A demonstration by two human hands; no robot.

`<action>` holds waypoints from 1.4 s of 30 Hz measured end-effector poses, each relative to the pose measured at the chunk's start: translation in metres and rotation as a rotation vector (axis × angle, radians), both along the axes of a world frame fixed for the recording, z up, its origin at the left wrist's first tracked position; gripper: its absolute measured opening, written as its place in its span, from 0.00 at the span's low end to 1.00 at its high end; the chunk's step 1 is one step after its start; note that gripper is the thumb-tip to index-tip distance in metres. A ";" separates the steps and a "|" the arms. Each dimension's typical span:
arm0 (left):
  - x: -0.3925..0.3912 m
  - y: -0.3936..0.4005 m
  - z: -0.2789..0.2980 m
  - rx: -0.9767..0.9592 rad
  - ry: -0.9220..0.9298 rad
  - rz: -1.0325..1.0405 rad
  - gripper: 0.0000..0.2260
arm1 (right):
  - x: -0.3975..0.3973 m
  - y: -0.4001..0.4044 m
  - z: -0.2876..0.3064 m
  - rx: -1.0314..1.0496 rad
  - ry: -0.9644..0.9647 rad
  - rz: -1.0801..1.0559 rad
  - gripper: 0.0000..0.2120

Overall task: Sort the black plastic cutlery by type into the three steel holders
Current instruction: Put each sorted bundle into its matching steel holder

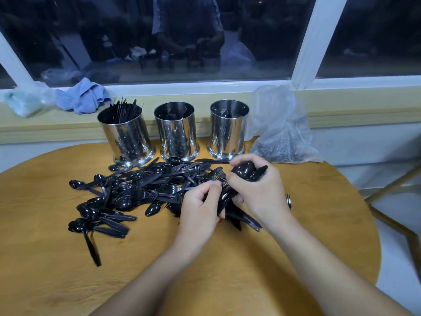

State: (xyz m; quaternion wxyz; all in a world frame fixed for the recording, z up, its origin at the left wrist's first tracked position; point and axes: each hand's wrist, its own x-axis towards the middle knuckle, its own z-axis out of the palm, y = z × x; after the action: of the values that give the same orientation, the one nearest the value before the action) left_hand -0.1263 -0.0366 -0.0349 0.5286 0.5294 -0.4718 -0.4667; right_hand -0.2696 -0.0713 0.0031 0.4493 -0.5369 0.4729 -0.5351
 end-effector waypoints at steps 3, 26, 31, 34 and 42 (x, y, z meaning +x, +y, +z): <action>-0.006 -0.029 0.016 0.024 0.107 -0.056 0.19 | -0.009 -0.030 0.027 -0.087 0.089 0.028 0.09; 0.002 -0.251 -0.010 -0.094 -0.398 0.086 0.53 | 0.002 -0.292 0.059 -0.171 0.937 0.067 0.09; 0.001 -0.254 -0.014 -0.099 -0.430 0.079 0.52 | 0.003 -0.288 0.059 -0.226 1.145 0.093 0.32; 0.000 -0.253 -0.011 -0.093 -0.456 0.088 0.51 | 0.004 -0.285 0.063 -0.285 1.217 0.033 0.30; 0.003 -0.242 0.003 -0.049 -0.525 0.085 0.47 | -0.002 -0.282 0.065 -0.266 1.210 -0.119 0.22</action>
State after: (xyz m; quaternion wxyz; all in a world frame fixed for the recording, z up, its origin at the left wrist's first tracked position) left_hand -0.1234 -0.2787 -0.0316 0.4198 0.6387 -0.5812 -0.2793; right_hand -0.2717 -0.3534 0.0683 0.0005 -0.7691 0.6021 -0.2144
